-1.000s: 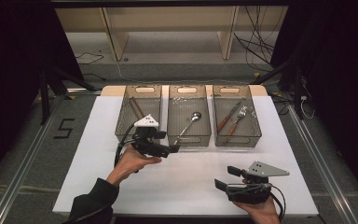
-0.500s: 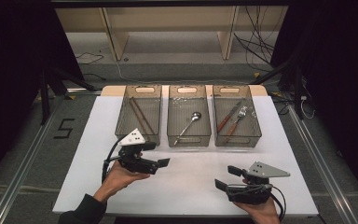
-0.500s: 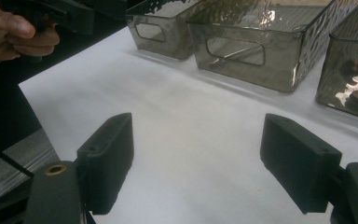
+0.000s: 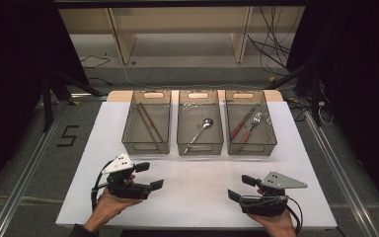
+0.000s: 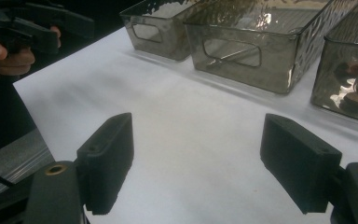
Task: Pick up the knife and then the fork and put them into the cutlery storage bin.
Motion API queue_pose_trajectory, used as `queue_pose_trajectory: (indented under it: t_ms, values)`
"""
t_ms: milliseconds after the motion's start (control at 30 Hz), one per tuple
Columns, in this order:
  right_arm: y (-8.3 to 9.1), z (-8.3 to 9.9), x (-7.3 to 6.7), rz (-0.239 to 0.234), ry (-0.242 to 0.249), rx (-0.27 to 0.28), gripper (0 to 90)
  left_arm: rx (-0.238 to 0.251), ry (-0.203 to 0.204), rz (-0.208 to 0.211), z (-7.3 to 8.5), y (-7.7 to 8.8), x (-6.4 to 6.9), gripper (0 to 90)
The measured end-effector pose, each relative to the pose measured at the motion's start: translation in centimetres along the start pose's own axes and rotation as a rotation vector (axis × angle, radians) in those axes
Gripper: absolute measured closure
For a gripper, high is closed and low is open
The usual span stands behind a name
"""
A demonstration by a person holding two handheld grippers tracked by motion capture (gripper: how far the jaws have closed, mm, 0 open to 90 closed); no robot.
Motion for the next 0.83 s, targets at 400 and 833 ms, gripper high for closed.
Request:
queue_pose_trajectory:
  t_ms: [400, 833]
  values:
    - [-0.12, 0.03, -0.05, 0.001, 0.005, 0.002, 25.7, 0.038, 0.034, -0.028, 1.02, 0.93, 0.3, 15.4]
    - [-0.13, 0.04, -0.07, 0.001, 0.007, 0.001, 25.1, 0.027, 0.028, -0.02, 1.1, 0.64, 0.4, 14.7]
Point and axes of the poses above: each handheld gripper's, and its own axes: y roughly backward along the jaws, z roughly out of its underside, x roughly to its right, the point moved 5 cm from there along -y, roughly forward along the jaws, and after that the axes turned 7 degrees about -y, right-handed, at the moved point
